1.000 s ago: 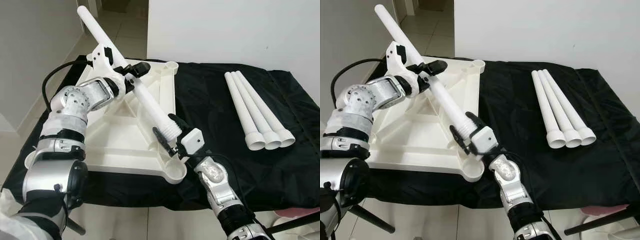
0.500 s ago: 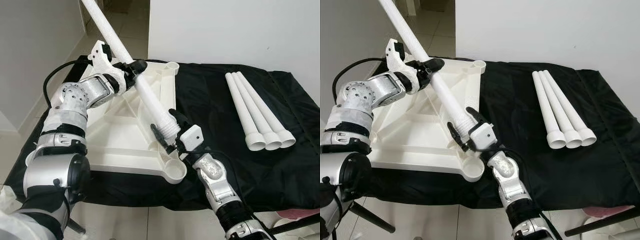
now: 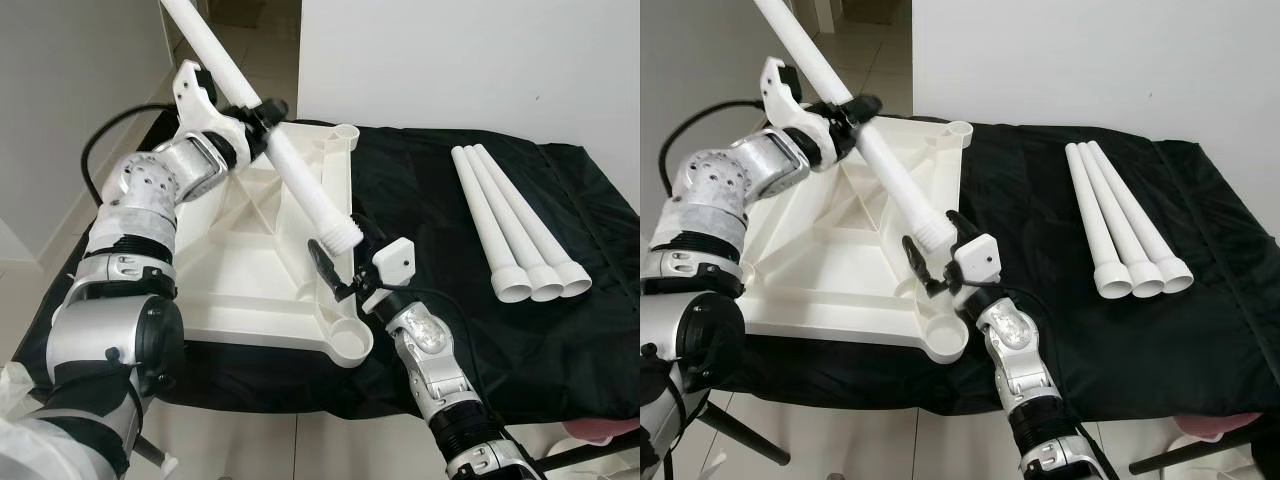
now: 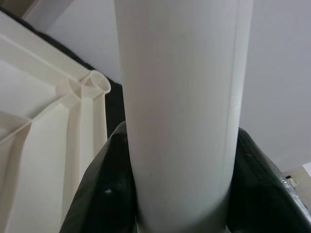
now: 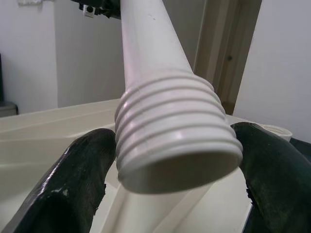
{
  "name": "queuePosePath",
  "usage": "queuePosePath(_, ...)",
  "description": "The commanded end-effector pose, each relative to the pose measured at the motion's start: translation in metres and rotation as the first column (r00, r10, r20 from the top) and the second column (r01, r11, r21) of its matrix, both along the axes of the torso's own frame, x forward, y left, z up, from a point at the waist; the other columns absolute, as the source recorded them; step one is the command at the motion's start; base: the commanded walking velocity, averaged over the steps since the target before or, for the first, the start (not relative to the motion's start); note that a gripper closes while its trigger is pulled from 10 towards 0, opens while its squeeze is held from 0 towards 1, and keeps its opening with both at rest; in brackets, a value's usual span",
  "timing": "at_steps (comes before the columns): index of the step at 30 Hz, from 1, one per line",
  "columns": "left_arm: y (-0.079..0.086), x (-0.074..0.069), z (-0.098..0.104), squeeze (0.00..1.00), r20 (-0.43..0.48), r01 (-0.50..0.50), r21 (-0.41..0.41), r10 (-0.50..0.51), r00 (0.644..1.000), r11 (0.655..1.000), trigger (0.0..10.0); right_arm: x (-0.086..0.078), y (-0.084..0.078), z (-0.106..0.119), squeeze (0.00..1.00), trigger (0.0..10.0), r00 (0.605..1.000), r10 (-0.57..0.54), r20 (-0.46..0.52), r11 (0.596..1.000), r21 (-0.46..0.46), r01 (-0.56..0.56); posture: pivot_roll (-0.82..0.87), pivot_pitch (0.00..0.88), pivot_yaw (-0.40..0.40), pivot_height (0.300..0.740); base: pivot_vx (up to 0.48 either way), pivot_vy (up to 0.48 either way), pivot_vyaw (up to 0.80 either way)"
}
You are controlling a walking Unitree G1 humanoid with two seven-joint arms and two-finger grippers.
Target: Building children table
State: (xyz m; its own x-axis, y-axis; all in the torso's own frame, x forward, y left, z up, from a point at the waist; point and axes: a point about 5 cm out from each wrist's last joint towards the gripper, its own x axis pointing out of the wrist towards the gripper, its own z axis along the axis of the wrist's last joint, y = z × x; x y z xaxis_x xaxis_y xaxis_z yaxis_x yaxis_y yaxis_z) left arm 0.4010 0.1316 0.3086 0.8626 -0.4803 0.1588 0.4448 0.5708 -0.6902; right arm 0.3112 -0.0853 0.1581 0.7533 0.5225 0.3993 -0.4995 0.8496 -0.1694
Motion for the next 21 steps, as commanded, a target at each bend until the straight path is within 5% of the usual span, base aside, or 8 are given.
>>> queuePosePath(1,0.001,-0.006,0.015,0.00,0.166,0.089,-0.021,-0.085,0.982,0.996,10.0,-0.001,-0.004,-0.002,0.00,10.0,1.000,-0.006,-0.017,1.000,0.013,0.006,-0.01,0.015,-0.020,0.740,0.000,0.000,0.00)
queuePosePath(9,0.013,-0.011,0.025,0.00,0.272,-0.025,0.053,0.010,0.962,0.998,10.0,-0.003,-0.008,-0.003,0.00,10.0,1.000,-0.013,-0.022,1.000,-0.019,0.013,-0.01,0.010,-0.026,0.740,0.000,0.000,0.00)
queuePosePath(12,0.016,-0.016,0.032,0.00,0.385,-0.177,0.150,0.107,0.917,0.973,10.0,0.003,-0.007,-0.001,0.00,10.0,0.995,-0.072,-0.070,0.995,-0.076,0.066,0.00,0.009,-0.032,0.740,0.000,0.000,0.00)
queuePosePath(15,0.016,-0.016,0.032,0.00,0.385,-0.177,0.150,0.107,0.917,0.973,10.0,0.003,-0.007,-0.001,0.00,10.0,0.995,-0.072,-0.070,0.995,-0.076,0.066,0.00,0.009,-0.032,0.740,0.000,0.000,0.00)
queuePosePath(16,0.013,-0.021,0.035,0.00,0.444,-0.242,0.183,0.140,0.885,0.953,10.0,0.005,-0.003,0.006,0.00,10.0,0.994,-0.080,-0.078,0.992,-0.104,0.071,0.00,0.006,-0.030,0.740,0.000,0.000,0.00)
queuePosePath(21,0.002,-0.028,0.037,0.00,0.513,-0.310,0.226,0.158,0.844,0.924,10.0,0.008,0.003,0.017,0.00,10.0,0.994,-0.076,-0.073,0.991,-0.119,0.067,0.00,0.003,-0.030,0.740,0.000,0.000,0.00)
